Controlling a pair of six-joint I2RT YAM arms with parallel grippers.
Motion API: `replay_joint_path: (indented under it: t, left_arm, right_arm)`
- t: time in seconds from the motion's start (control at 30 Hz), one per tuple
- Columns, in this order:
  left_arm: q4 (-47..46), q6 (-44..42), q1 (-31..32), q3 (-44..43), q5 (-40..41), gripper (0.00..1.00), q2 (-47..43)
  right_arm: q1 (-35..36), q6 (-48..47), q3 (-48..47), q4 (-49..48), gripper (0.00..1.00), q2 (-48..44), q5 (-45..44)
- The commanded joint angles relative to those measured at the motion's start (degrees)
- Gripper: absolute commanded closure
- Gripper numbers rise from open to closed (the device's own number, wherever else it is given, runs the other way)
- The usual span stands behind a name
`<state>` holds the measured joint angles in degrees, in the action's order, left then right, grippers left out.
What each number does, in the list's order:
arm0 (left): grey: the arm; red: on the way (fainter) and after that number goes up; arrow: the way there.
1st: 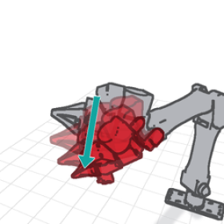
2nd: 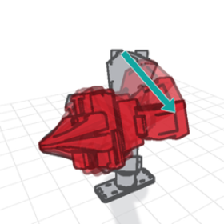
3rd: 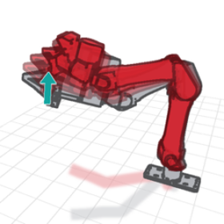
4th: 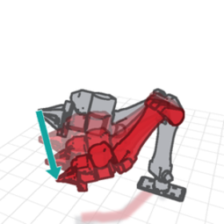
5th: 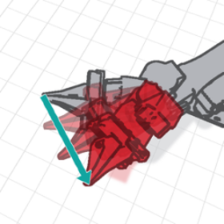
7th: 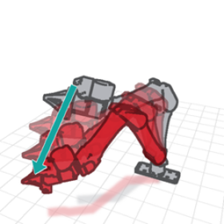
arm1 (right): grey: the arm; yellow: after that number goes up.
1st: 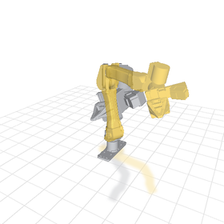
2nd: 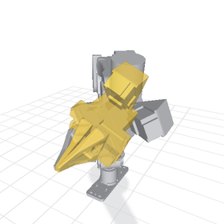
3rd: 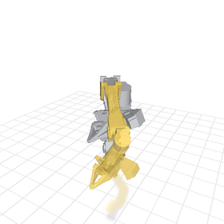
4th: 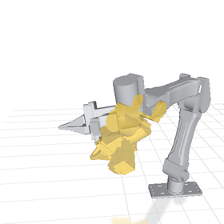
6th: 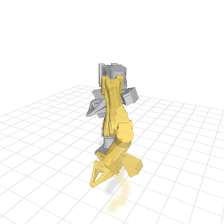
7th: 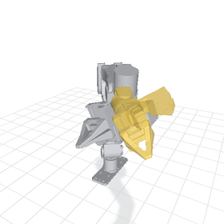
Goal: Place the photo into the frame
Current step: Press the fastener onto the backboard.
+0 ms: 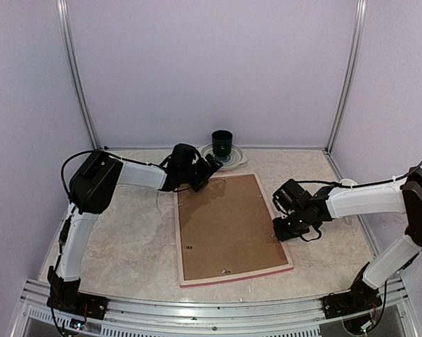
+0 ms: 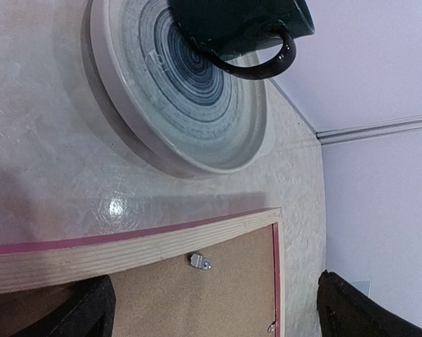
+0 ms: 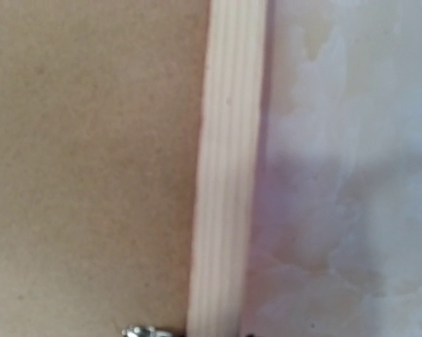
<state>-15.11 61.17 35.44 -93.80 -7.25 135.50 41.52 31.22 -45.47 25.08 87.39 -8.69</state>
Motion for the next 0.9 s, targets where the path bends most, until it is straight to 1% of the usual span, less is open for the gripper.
replay_joint_path:
  t: [0.0,0.2,0.47,0.87]
  left_arm:
    - [3.8,-1.1,-0.5,2.0,0.9,0.01,1.7]
    - [3.7,-1.1,-0.5,2.1,0.9,0.01,1.7]
    - [3.5,-2.0,-0.6,2.3,1.1,0.01,0.9]
    - [4.0,-4.6,-0.7,3.2,2.2,0.01,-6.1]
  right_arm:
    - [0.3,-0.4,-1.7,-1.3,0.79,-0.9,-1.3]
    - [0.2,-0.5,-1.5,-1.8,0.80,0.4,-1.2]
    - [0.3,-0.8,-2.3,-0.6,0.78,-1.2,-1.1]
    - [0.3,-1.0,-3.6,-0.4,0.53,-3.9,0.0]
